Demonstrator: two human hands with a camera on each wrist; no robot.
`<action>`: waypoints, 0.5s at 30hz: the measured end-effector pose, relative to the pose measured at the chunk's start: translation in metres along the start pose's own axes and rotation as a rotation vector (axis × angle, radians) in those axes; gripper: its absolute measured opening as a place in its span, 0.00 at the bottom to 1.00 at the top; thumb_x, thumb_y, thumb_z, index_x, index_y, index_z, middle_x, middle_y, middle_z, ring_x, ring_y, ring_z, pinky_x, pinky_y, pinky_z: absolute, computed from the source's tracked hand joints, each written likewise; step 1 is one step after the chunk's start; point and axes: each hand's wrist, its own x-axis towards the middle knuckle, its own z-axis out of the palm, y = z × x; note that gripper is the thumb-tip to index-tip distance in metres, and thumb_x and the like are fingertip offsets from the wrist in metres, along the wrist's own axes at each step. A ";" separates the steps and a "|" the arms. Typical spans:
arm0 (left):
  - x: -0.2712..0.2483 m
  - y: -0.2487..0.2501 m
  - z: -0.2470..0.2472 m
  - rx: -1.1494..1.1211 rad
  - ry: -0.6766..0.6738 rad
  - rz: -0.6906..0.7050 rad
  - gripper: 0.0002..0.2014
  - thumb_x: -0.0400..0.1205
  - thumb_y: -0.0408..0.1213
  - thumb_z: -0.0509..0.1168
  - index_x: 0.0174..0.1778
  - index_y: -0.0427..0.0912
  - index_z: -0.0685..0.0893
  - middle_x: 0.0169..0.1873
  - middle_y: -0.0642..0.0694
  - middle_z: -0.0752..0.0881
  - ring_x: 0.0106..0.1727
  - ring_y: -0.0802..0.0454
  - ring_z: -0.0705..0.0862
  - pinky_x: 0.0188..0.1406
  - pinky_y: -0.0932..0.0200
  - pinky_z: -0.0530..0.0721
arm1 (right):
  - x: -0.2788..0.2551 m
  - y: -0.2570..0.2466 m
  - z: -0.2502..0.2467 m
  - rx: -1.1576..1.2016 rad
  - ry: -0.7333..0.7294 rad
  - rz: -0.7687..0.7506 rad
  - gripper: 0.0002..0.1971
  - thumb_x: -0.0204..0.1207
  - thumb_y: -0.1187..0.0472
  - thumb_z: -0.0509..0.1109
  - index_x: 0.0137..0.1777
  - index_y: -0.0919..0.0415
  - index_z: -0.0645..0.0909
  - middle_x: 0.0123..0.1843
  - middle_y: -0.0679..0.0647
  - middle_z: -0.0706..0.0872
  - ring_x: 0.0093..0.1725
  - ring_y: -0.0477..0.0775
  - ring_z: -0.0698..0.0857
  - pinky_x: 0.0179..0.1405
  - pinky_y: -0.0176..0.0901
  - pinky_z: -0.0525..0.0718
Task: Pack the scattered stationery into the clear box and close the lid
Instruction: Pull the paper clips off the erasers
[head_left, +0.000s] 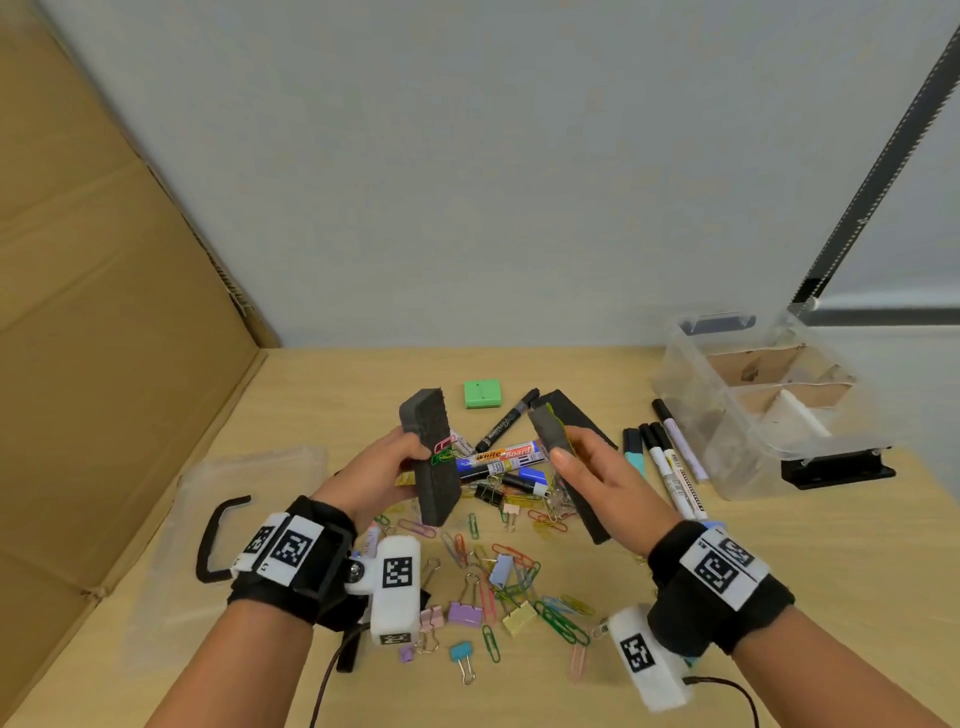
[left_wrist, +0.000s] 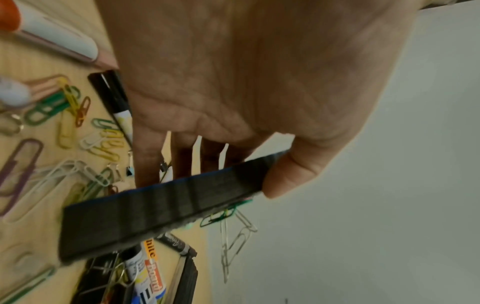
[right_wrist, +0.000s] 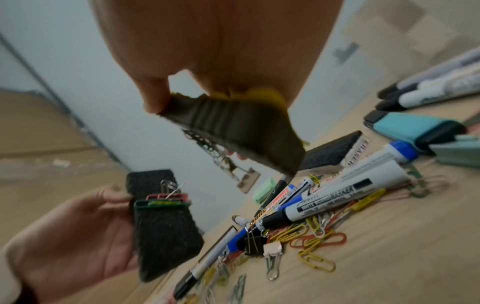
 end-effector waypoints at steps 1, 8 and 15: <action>0.002 -0.002 0.002 -0.027 -0.008 -0.012 0.12 0.83 0.27 0.52 0.56 0.40 0.77 0.54 0.37 0.75 0.56 0.45 0.76 0.56 0.49 0.81 | 0.001 0.000 0.002 -0.034 -0.006 -0.021 0.20 0.82 0.50 0.57 0.72 0.54 0.70 0.57 0.40 0.84 0.51 0.28 0.83 0.48 0.23 0.77; 0.011 -0.008 0.013 -0.126 -0.023 -0.070 0.12 0.81 0.26 0.50 0.57 0.36 0.74 0.54 0.37 0.73 0.57 0.43 0.73 0.56 0.47 0.81 | 0.009 0.002 0.019 -0.296 0.023 -0.187 0.32 0.77 0.35 0.60 0.75 0.51 0.60 0.62 0.44 0.78 0.58 0.41 0.80 0.58 0.41 0.80; 0.014 -0.013 0.015 -0.159 -0.064 -0.095 0.13 0.81 0.26 0.51 0.59 0.37 0.73 0.54 0.37 0.72 0.58 0.43 0.72 0.64 0.40 0.76 | 0.007 -0.002 0.018 -0.548 -0.087 -0.267 0.34 0.64 0.39 0.73 0.67 0.42 0.61 0.59 0.43 0.76 0.53 0.46 0.82 0.48 0.48 0.86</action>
